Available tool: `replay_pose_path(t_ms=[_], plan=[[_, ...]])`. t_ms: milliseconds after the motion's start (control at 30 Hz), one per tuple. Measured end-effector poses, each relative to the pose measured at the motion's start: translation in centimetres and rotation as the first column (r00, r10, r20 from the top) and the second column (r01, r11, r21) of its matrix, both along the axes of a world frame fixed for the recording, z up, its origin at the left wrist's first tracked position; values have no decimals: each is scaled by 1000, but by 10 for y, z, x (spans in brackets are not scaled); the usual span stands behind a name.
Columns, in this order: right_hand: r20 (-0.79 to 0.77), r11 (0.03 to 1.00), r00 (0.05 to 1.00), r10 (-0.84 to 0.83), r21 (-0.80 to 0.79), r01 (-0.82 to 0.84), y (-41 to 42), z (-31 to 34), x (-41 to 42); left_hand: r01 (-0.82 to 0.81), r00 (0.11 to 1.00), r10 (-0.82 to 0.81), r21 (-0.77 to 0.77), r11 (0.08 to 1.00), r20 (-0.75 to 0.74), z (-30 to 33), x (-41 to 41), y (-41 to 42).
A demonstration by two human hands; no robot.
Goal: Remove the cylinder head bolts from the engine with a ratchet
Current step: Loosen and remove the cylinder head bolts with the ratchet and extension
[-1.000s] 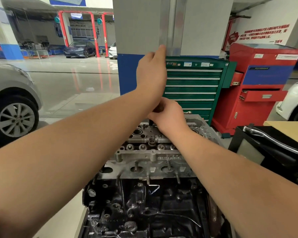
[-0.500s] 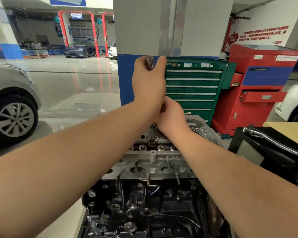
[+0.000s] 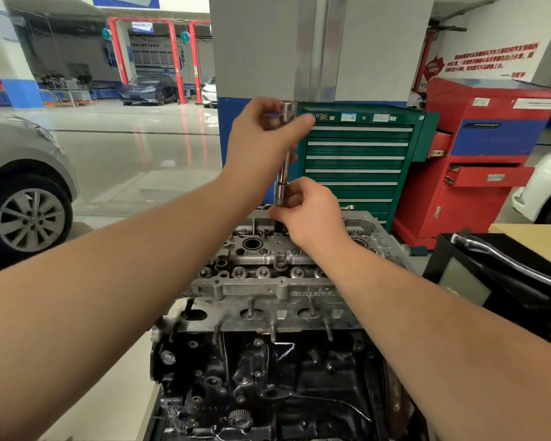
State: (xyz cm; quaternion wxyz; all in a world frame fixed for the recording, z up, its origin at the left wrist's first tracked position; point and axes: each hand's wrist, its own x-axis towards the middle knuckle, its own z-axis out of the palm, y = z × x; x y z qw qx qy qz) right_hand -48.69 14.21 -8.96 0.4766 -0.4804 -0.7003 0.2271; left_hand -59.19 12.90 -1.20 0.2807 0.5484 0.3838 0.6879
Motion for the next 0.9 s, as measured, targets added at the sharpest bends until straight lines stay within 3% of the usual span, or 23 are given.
replay_pose_path(t_ms=[100,267,333,433,500,567,667,800,900], plan=[[-11,1000,1000,-14,-6,14,-3,1,-1,-64,985,76,84,994,-152,-8,-5,-1],[-32,998,998,60,13,-60,-16,24,8,314,945,-316,-36,949,-86,-3,-25,8],[157,992,988,7,126,-27,-11,57,22,377,926,-377,-20,926,23,-9,-31,9],[463,964,884,-67,258,-62,-6,116,39,323,946,-322,-10,946,23,-23,-34,10],[617,957,785,53,194,-216,-5,148,41,255,965,-257,-45,966,-50,-31,-29,7],[729,937,667,156,104,-332,-2,168,36,180,974,-190,-88,980,-124,-36,-24,4],[810,917,570,139,111,-382,2,187,26,166,978,-182,-150,975,-100,-42,-15,3],[922,933,386,0,139,-332,6,195,9,148,987,-155,-166,975,-34,-49,-2,0],[925,921,297,-237,311,-233,9,191,3,-6,997,-10,-222,975,-72,-44,10,4]])
